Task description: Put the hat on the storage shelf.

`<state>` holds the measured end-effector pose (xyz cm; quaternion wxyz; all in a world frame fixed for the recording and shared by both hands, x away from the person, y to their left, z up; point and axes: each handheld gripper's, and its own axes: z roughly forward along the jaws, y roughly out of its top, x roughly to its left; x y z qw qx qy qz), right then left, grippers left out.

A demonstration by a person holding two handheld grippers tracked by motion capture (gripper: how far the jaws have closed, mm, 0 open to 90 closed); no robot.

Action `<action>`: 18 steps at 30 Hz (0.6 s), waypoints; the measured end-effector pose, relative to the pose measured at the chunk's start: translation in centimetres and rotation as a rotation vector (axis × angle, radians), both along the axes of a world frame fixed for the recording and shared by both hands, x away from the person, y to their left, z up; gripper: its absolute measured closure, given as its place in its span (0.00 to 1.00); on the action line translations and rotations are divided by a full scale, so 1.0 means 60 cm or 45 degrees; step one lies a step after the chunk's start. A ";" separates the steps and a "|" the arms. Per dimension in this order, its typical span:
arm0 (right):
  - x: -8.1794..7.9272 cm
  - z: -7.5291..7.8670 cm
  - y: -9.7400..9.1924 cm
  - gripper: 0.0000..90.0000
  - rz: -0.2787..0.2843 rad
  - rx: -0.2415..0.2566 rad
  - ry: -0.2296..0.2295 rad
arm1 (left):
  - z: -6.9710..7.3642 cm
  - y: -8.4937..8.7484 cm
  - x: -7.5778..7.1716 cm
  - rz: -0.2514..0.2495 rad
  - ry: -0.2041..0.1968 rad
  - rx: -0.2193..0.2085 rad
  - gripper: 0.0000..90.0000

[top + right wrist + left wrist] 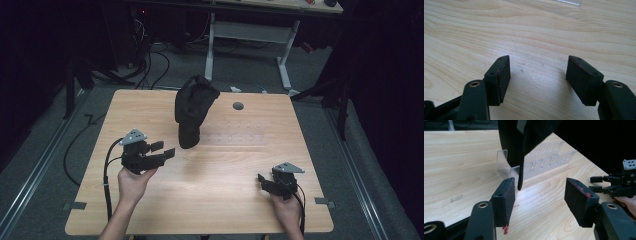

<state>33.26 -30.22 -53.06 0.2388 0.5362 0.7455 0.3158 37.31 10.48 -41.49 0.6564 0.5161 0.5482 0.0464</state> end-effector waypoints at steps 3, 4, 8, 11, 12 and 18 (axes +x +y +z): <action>0.000 0.000 0.000 0.40 0.000 0.000 0.000 | -0.001 -0.001 -0.007 -0.005 0.001 0.001 0.46; 0.000 0.000 0.000 0.40 0.000 0.000 0.000 | -0.002 0.000 -0.009 -0.008 -0.002 0.002 0.46; 0.000 0.000 0.000 0.40 0.001 -0.001 -0.001 | -0.007 0.001 -0.019 -0.008 -0.004 0.006 0.45; 0.000 0.000 0.000 0.40 0.002 -0.001 -0.002 | -0.012 0.003 -0.025 -0.011 0.012 0.006 0.45; 0.000 0.000 0.000 0.40 0.002 0.000 -0.001 | -0.014 0.003 -0.027 -0.009 0.009 0.011 0.45; 0.000 0.000 0.000 0.40 0.001 0.000 -0.001 | -0.027 0.008 -0.036 0.015 0.009 0.004 0.45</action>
